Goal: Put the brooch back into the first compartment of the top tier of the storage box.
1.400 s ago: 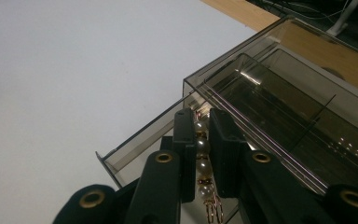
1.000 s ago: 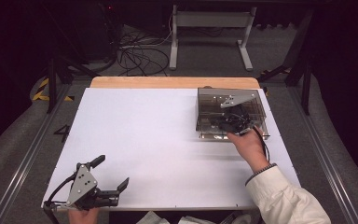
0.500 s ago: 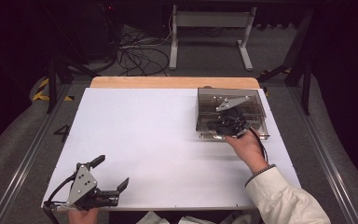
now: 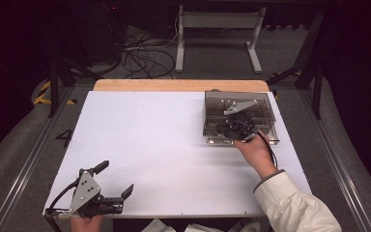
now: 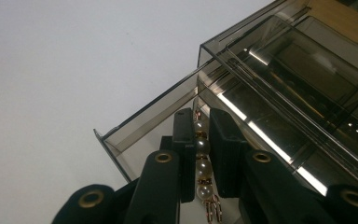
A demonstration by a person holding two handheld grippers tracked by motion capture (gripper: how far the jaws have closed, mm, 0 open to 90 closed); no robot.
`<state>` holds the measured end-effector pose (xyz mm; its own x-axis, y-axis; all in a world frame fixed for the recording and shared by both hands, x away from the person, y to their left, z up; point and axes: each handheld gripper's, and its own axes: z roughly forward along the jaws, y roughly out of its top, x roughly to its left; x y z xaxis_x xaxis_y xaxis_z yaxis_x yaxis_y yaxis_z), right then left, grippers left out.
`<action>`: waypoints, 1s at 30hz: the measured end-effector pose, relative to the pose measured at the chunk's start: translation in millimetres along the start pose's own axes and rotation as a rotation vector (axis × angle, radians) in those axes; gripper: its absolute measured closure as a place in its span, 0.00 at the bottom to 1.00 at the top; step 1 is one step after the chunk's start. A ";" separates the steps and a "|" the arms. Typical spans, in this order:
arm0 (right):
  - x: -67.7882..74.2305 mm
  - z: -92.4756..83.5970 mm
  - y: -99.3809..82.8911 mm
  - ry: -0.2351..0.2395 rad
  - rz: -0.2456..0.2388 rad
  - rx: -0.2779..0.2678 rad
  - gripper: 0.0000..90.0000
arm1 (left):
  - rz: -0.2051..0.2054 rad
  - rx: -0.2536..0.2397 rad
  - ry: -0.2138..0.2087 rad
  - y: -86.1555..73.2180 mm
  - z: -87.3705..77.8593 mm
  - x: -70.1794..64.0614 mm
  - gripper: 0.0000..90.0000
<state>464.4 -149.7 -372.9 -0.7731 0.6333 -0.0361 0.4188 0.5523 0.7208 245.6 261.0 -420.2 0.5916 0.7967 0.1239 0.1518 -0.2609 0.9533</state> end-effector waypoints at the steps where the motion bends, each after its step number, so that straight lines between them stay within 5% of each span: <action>1: -0.3 0.4 0.0 -0.004 -0.005 -0.001 0.91 | -0.003 0.000 -0.002 -0.1 0.1 -0.2 0.00; 4: 0.8 1.7 0.2 -0.021 -0.014 0.002 0.90 | 0.000 0.003 -0.002 0.0 -0.1 -0.2 0.00; 8: 2.1 0.5 0.9 -0.014 -0.025 -0.013 0.75 | -0.002 0.000 -0.001 0.0 0.1 0.0 0.00; 18: 6.7 -13.7 3.3 0.036 -0.032 -0.098 0.48 | -0.002 0.006 -0.005 0.2 0.9 0.3 0.00; 30: 19.3 -41.2 2.6 0.040 -0.047 -0.195 0.20 | -0.012 0.003 -0.008 -0.1 0.1 0.2 0.00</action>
<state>430.9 -158.3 -343.2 -0.8093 0.5854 -0.0484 0.2844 0.4626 0.8397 245.8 261.1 -420.2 0.5956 0.7957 0.1100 0.1614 -0.2527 0.9540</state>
